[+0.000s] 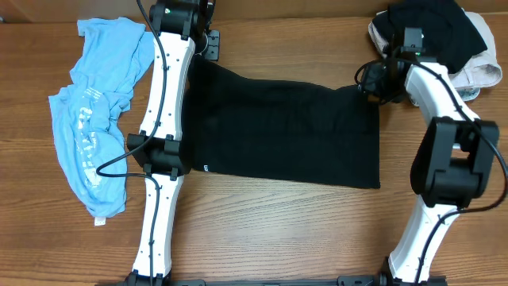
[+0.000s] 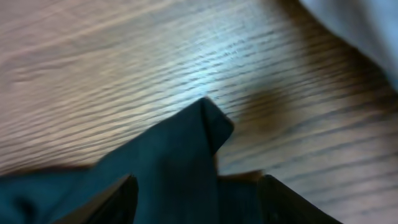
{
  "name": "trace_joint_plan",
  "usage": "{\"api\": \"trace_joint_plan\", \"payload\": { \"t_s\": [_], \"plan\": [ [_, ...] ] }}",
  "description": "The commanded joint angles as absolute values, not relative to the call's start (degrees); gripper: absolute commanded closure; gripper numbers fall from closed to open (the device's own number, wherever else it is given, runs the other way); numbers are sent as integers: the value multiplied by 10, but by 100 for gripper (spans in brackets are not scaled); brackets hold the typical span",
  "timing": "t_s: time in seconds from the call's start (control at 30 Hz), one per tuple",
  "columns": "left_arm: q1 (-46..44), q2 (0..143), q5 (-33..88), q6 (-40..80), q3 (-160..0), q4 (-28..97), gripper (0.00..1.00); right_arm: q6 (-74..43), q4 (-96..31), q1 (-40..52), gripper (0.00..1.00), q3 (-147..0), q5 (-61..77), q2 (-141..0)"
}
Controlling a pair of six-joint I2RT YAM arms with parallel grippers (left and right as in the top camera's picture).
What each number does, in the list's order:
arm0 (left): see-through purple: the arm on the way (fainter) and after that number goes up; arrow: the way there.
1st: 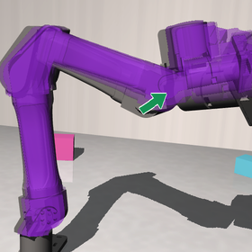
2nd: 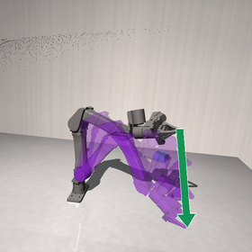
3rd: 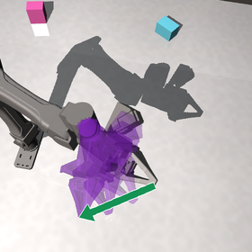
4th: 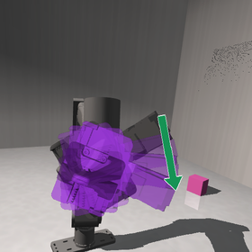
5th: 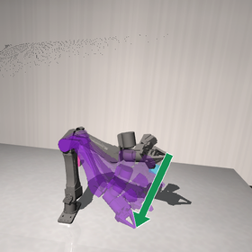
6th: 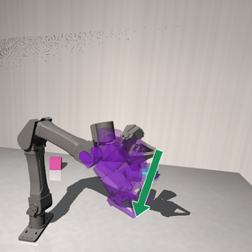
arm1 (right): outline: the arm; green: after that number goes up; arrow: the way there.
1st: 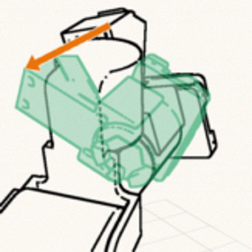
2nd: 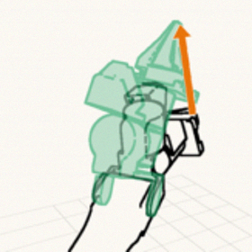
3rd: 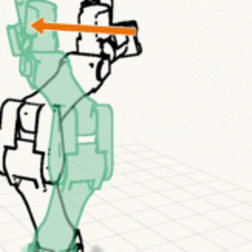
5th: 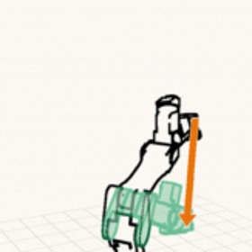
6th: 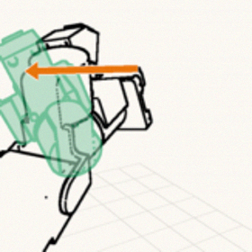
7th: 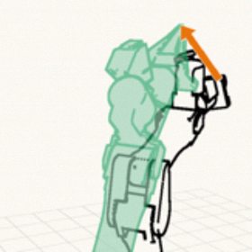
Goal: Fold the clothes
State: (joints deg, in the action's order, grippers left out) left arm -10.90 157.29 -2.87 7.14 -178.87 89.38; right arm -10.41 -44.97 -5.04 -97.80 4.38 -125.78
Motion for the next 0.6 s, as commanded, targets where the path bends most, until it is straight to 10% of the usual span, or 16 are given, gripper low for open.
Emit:
{"api": "trace_joint_plan", "payload": {
  "t_s": [0.0,0.27,0.57],
  "plan": [
    [-113,1550,-45,79,-1800,895,96,-100,-431,-49,33,-978,31,-1281],
    [-112,1550,-54,80,-1800,895,96,-100,-405,-41,35,-978,44,-1324],
    [-112,1550,-87,95,-1800,896,96,-100,-379,-12,72,-978,45,-1326]
  ]
}}
